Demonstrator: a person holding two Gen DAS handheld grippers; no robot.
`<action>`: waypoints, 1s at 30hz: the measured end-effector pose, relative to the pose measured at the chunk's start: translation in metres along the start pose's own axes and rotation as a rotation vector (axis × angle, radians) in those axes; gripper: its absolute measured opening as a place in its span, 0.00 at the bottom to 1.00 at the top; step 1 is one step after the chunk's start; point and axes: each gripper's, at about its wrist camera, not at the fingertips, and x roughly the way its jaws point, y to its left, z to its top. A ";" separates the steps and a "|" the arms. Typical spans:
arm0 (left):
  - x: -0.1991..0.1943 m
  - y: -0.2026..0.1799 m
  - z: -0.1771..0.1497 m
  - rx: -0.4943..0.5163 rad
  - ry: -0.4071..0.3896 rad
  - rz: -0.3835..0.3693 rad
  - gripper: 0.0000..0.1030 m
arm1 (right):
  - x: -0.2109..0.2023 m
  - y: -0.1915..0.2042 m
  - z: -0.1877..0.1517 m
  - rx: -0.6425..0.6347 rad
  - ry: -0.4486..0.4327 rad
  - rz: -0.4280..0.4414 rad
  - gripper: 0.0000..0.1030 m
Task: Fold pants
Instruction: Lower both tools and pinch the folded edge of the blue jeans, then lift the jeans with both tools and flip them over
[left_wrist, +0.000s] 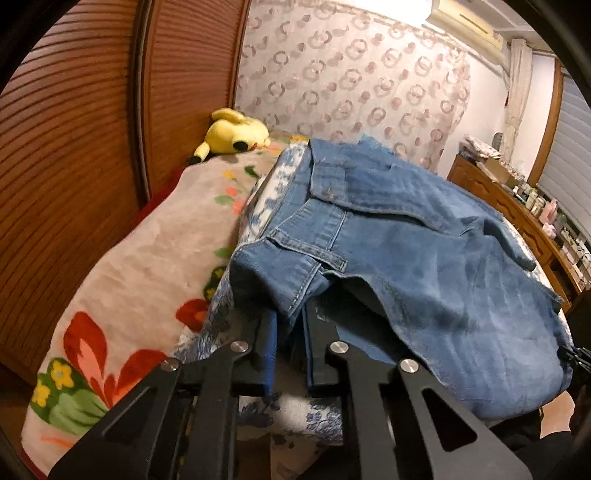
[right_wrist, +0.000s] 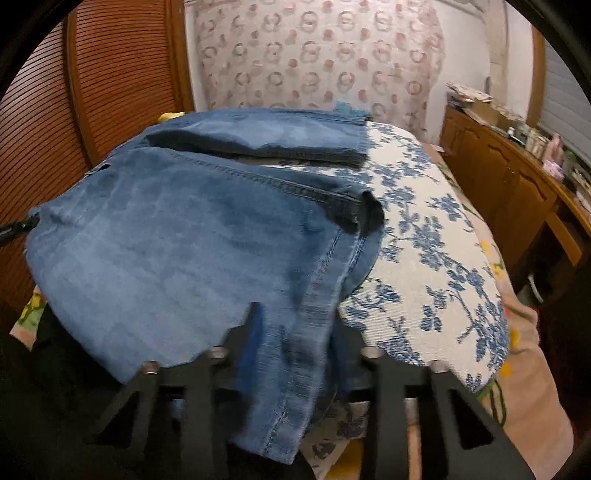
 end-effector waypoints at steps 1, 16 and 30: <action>-0.002 0.000 0.002 -0.004 -0.007 -0.008 0.10 | 0.000 0.000 0.000 0.000 0.002 0.009 0.13; -0.037 -0.033 0.052 0.059 -0.171 -0.088 0.07 | -0.026 -0.011 0.043 0.016 -0.132 0.109 0.05; -0.035 -0.062 0.120 0.104 -0.291 -0.152 0.07 | -0.018 -0.019 0.114 -0.060 -0.271 0.104 0.05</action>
